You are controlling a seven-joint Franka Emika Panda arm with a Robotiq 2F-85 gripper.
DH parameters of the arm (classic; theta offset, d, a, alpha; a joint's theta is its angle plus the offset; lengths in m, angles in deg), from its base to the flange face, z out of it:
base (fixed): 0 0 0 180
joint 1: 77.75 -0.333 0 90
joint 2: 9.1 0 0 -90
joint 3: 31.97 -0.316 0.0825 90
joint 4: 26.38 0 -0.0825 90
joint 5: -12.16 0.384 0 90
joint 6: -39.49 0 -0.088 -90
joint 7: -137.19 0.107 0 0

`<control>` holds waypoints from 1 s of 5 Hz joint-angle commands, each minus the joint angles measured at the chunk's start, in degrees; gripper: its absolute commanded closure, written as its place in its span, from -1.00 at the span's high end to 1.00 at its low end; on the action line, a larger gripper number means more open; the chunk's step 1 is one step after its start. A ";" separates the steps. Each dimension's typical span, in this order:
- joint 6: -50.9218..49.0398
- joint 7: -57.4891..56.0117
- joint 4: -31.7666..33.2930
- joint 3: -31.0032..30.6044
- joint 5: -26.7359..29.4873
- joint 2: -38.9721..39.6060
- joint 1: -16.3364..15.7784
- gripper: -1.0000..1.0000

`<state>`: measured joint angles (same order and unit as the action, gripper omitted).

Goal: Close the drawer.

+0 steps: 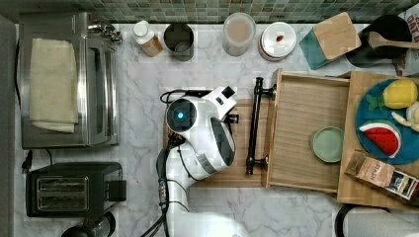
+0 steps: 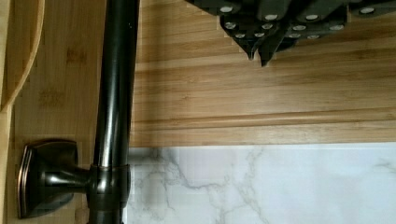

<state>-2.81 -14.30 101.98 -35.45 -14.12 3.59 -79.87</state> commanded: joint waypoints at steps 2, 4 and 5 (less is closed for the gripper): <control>1.45 -5.26 1.13 1.95 2.68 -0.44 4.42 -1.00; 1.33 -8.68 1.61 3.09 3.24 -1.48 7.46 -1.00; 1.58 -13.91 1.35 7.20 5.67 -1.96 6.96 -1.00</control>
<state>-1.30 -24.67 104.33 -31.69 -10.50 5.01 -75.86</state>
